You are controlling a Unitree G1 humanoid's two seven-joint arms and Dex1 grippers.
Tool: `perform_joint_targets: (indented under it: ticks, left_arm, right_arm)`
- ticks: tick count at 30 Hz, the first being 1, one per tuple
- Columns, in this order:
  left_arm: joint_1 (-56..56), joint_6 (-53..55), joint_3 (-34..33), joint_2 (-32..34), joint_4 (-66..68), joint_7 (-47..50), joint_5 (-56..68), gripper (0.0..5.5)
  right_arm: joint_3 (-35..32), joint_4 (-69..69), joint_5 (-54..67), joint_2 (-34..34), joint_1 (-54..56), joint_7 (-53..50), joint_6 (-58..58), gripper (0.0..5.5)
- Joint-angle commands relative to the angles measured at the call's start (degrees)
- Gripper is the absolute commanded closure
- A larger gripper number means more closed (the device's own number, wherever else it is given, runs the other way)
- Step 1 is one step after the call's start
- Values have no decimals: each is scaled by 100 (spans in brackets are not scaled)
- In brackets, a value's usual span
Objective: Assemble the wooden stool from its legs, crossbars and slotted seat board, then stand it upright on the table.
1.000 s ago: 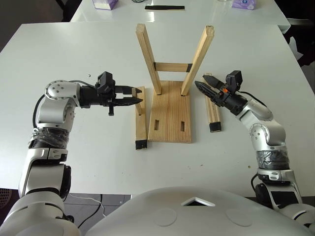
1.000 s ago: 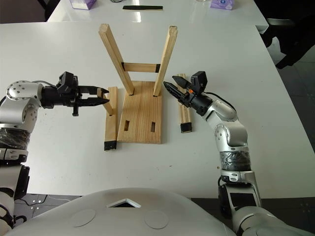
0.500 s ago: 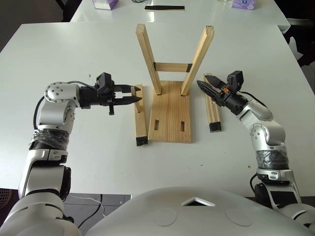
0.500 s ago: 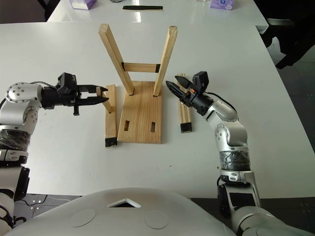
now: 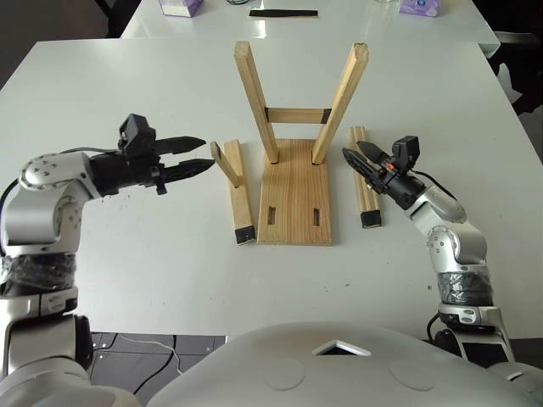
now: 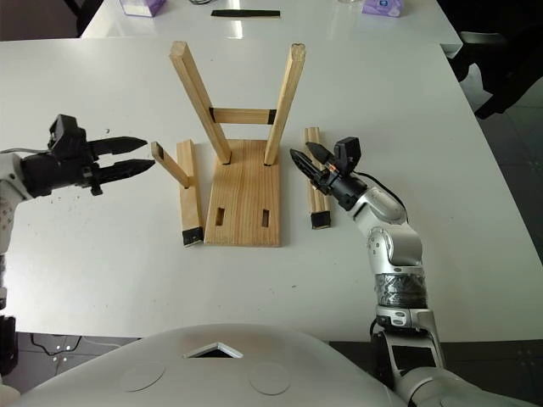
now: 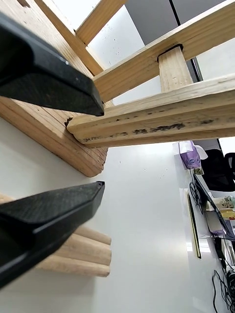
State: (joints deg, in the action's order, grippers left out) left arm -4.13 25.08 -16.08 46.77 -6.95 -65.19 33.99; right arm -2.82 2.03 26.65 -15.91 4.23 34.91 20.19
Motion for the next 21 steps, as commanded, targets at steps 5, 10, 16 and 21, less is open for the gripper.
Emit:
perform_joint_targets:
  ticks: [5,10,16,21]
  left_arm:
    - [-1061,660,-870,-1933,-1582,4168,865,311]
    - [-869,591,-32,-3673,-2109,6227,169,311]
    - [-494,243,860,-4422,-2144,6883,-751,311]
    - [-317,90,1018,-4610,-2297,7142,-1163,311]
  right_arm:
    - [-41,15,-39,40,35,-120,3,304]
    - [-30,-49,-53,-11,132,-107,31,304]
    - [-5,-136,-107,-7,209,-158,30,304]
    - [-17,-153,-113,16,266,-223,49,304]
